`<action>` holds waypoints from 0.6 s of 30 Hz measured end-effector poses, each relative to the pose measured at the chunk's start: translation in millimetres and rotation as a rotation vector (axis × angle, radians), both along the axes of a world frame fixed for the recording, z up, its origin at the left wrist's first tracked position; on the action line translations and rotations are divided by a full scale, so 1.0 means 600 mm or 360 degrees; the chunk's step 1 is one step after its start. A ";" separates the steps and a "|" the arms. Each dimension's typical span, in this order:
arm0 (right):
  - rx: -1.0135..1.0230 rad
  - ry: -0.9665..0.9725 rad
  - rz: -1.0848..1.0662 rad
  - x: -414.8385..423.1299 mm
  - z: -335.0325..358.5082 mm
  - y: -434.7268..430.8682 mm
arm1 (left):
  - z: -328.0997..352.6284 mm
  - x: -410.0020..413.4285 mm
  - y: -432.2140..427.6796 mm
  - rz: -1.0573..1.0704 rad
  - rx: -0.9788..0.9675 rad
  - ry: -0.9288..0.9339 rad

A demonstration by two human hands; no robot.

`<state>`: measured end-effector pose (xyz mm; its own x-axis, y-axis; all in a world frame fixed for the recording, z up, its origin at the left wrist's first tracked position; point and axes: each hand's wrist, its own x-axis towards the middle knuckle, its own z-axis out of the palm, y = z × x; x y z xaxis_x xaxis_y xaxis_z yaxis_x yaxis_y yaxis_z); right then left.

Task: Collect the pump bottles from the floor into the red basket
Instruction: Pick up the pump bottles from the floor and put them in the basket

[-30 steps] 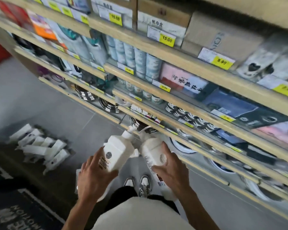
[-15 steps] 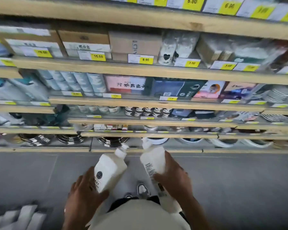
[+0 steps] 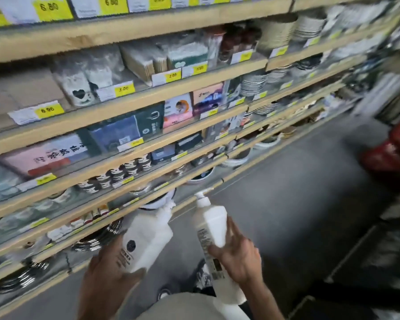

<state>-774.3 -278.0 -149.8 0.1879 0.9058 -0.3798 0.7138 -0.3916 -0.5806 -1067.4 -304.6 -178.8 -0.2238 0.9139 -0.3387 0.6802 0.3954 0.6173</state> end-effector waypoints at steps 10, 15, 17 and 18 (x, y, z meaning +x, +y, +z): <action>-0.0048 -0.0008 -0.0573 0.138 -0.011 0.001 | -0.011 0.149 0.153 -0.0480 0.0092 -0.0203; -0.0079 0.0034 -0.0809 0.200 0.004 -0.015 | 0.001 0.225 0.203 -0.0628 0.0134 -0.0309; -0.0076 0.0063 -0.0934 0.218 0.006 -0.020 | -0.001 0.245 0.223 -0.0706 0.0078 -0.0330; -0.0071 0.0078 -0.0995 0.225 0.005 -0.023 | -0.002 0.255 0.233 -0.0748 0.0046 -0.0320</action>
